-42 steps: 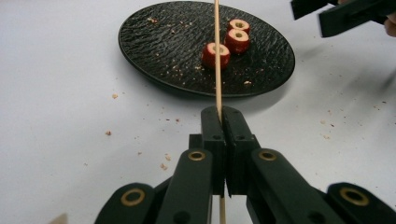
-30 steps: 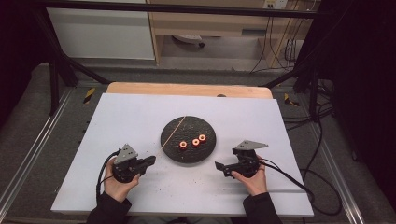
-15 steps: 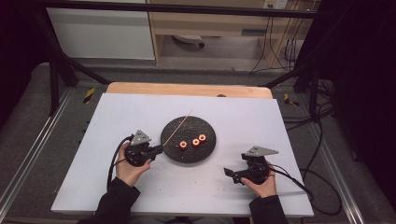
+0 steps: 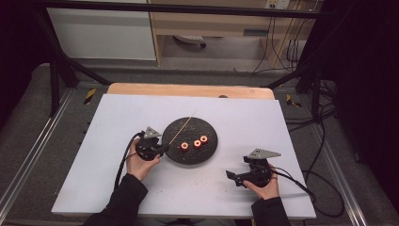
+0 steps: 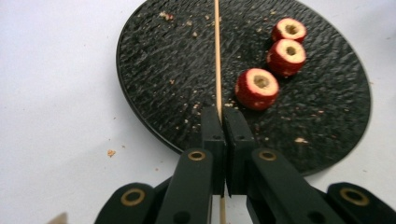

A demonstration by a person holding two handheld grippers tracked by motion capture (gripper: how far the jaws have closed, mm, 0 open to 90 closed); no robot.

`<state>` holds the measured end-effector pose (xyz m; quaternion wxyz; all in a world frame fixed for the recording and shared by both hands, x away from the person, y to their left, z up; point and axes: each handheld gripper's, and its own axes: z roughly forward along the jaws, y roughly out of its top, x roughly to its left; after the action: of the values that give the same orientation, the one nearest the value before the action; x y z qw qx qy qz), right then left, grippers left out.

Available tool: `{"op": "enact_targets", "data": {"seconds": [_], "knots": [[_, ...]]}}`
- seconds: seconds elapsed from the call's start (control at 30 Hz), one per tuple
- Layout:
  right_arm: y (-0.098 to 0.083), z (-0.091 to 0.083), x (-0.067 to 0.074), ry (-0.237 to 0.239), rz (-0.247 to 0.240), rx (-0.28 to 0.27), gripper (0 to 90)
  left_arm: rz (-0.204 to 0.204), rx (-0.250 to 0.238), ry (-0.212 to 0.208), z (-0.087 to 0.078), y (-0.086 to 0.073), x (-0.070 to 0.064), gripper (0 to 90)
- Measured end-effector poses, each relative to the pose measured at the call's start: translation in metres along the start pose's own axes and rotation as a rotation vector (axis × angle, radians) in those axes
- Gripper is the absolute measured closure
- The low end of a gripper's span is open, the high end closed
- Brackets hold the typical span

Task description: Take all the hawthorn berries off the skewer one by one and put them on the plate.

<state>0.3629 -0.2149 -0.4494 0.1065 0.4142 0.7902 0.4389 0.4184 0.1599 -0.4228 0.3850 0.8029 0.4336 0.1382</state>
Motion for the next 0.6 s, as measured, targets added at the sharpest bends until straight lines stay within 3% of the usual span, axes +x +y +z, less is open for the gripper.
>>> {"op": "enact_targets", "data": {"seconds": [0.33, 0.6], "knots": [[-0.001, 0.0, 0.0, 0.001, 0.002, 0.003, 1.2, 0.004, 0.043, 0.035, 0.012, 0.001, -0.002, 88.1], [-0.001, -0.002, -0.001, 0.005, 0.006, -0.003, 1.4, 0.043, 0.083, 0.084, 0.023, 0.008, -0.012, 87.8]]}}
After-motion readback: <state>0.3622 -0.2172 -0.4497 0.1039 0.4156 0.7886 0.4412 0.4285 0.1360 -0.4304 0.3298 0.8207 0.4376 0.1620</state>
